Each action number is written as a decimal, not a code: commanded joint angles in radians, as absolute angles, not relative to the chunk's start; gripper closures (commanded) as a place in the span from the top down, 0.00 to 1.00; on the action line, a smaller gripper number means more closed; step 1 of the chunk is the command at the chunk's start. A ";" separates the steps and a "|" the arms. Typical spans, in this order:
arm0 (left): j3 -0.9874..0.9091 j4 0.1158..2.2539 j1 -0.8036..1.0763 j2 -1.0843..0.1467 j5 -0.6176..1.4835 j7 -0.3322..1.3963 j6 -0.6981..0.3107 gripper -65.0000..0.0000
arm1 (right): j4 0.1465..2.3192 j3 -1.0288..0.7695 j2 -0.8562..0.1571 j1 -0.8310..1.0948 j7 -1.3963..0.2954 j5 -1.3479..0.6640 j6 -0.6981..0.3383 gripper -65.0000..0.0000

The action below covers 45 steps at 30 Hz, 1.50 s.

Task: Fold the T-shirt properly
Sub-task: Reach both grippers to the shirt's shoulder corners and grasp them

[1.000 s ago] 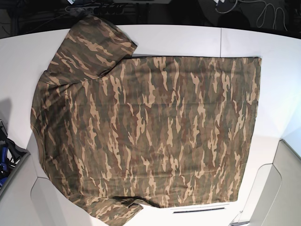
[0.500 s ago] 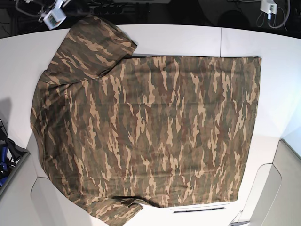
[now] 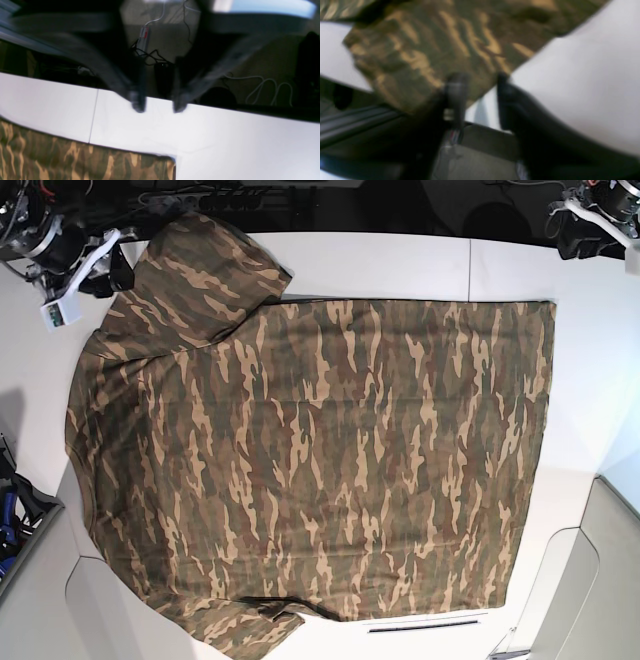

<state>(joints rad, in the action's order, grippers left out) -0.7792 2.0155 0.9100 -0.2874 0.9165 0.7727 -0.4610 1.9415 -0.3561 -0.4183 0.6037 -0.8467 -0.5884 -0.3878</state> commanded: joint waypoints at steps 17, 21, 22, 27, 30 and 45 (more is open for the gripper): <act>-0.786 1.887 0.722 -0.461 0.909 0.729 -0.468 0.71 | 1.748 -0.339 -0.389 0.580 -0.812 -0.659 -0.416 0.56; -0.751 1.791 0.659 -0.502 0.917 0.725 -0.468 0.71 | 1.704 -0.315 -0.366 0.550 -0.812 -0.681 -0.427 0.56; -0.734 1.764 0.644 -0.513 0.916 0.722 -0.468 0.71 | 1.697 -0.308 -0.358 0.543 -0.812 -0.687 -0.436 0.56; -0.639 1.635 0.561 -0.535 0.916 0.715 -0.468 0.71 | 1.694 -0.282 -0.316 0.541 -0.812 -0.710 -0.458 0.56; -0.577 1.562 0.523 -0.535 0.900 0.714 -0.468 0.71 | 1.694 -0.279 -0.289 0.542 -0.824 -0.712 -0.458 0.56; -0.409 1.477 0.505 -0.524 0.973 0.885 -0.598 0.71 | 1.694 -0.279 -0.265 0.541 -0.839 -0.758 -0.508 0.56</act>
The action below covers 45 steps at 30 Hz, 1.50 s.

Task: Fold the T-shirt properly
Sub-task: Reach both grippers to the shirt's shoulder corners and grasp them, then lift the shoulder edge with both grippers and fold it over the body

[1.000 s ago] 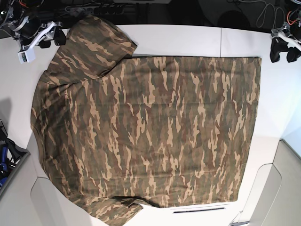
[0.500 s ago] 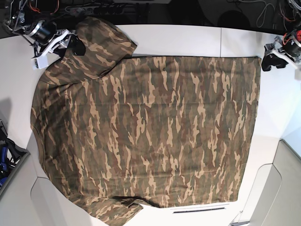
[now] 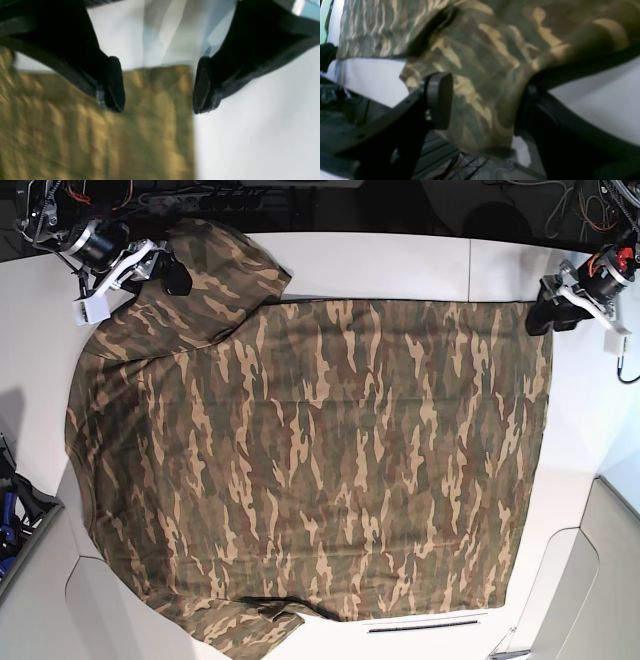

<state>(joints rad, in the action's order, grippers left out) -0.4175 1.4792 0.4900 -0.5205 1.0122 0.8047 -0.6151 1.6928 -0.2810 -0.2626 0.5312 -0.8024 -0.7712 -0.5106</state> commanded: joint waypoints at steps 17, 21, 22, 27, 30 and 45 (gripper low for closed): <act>-0.386 1.480 0.492 -0.535 1.013 0.789 -0.597 0.00 | 1.694 -0.280 -0.265 0.541 -0.853 -0.764 -0.542 0.00; -0.400 1.498 0.482 -0.535 1.051 0.796 -0.636 0.00 | 1.707 -0.286 -0.265 0.541 -0.854 -0.768 -0.550 0.00; -0.409 1.509 0.482 -0.535 1.067 0.807 -0.645 0.00 | 1.715 -0.289 -0.265 0.542 -0.860 -0.773 -0.550 0.00; -0.515 1.600 0.482 -0.534 1.156 0.831 -0.648 0.00 | 1.779 -0.323 -0.265 0.541 -0.864 -0.797 -0.550 0.00; -0.568 1.648 0.482 -0.535 1.168 0.831 -0.648 0.00 | 1.845 -0.350 -0.263 0.532 -0.864 -0.799 -0.550 0.00; -0.575 1.665 0.358 -0.531 1.012 0.714 -0.647 0.00 | 1.886 -0.376 -0.263 0.220 -0.864 -0.739 -0.550 0.00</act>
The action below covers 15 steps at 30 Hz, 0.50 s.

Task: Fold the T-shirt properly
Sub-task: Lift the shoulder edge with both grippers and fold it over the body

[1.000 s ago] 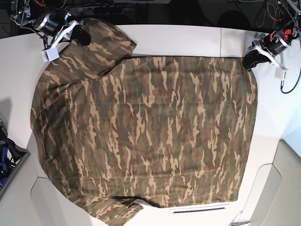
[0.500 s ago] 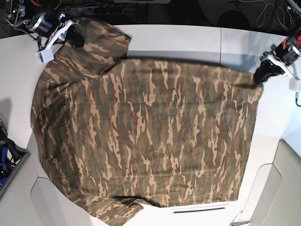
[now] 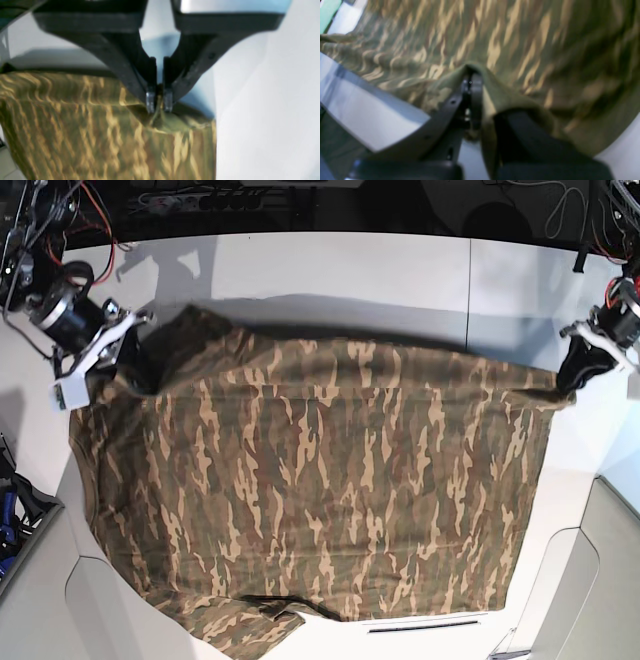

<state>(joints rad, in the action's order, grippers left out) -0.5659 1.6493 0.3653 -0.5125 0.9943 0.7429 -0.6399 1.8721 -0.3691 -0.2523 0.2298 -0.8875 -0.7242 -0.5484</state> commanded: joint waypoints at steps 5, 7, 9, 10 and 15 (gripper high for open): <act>-0.568 1.641 0.268 -0.529 0.967 0.678 -0.647 0.00 | 1.831 -0.376 -0.263 0.105 -0.845 -0.714 -0.550 0.00; -0.550 1.611 0.228 -0.530 0.950 0.667 -0.646 0.00 | 1.792 -0.376 -0.263 0.056 -0.834 -0.714 -0.550 0.00; -0.516 1.570 0.181 -0.529 0.924 0.651 -0.639 0.00 | 1.735 -0.376 -0.263 -0.004 -0.834 -0.711 -0.551 0.00; -0.496 1.548 0.157 -0.529 0.907 0.637 -0.639 0.00 | 1.701 -0.376 -0.263 -0.037 -0.834 -0.710 -0.551 0.00; -0.390 1.427 0.031 -0.529 0.812 0.556 -0.636 0.00 | 1.513 -0.375 -0.263 -0.182 -0.833 -0.707 -0.574 0.00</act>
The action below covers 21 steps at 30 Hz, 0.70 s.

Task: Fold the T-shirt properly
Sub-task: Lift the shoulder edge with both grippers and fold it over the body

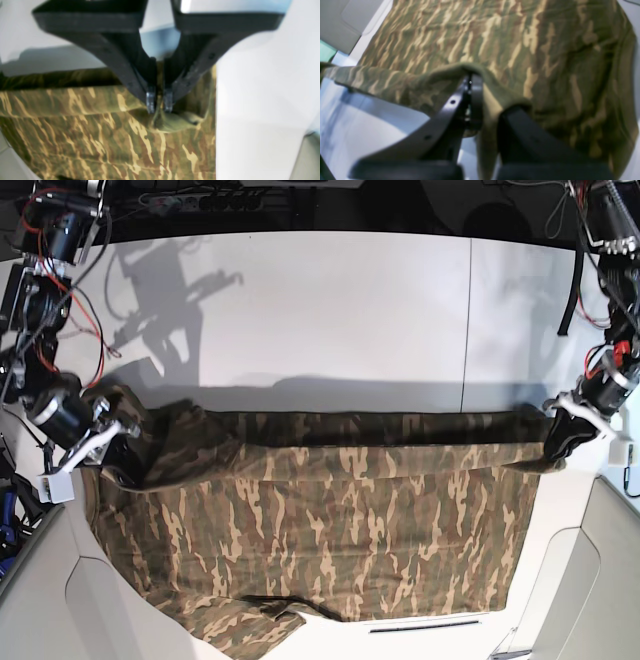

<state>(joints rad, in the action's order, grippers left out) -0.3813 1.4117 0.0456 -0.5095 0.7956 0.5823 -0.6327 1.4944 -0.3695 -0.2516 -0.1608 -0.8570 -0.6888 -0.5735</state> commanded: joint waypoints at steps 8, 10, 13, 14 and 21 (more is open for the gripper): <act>-0.325 1.281 -0.141 -0.529 0.727 0.527 -0.568 0.00 | 1.258 -0.363 -0.262 -0.359 -0.808 -0.707 -0.582 0.00; -0.326 1.250 -0.169 -0.529 0.727 0.527 -0.569 0.00 | 1.212 -0.356 -0.262 -0.391 -0.804 -0.702 -0.583 0.00; -0.326 1.203 -0.194 -0.525 0.727 0.527 -0.569 0.00 | 1.159 -0.339 -0.263 -0.421 -0.803 -0.679 -0.583 0.00; -0.326 1.188 -0.200 -0.523 0.728 0.527 -0.569 0.00 | 1.147 -0.332 -0.262 -0.424 -0.795 -0.668 -0.583 0.00; -0.326 1.127 -0.205 -0.496 0.727 0.516 -0.569 0.03 | 1.069 -0.310 -0.231 -0.415 -0.699 -0.529 -0.580 0.00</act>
<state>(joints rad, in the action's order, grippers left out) -0.3191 1.1145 -0.1810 -0.4767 0.7113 0.5465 -0.5663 1.0554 -0.3073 -0.2253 -0.3908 -0.7235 -0.5079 -0.5758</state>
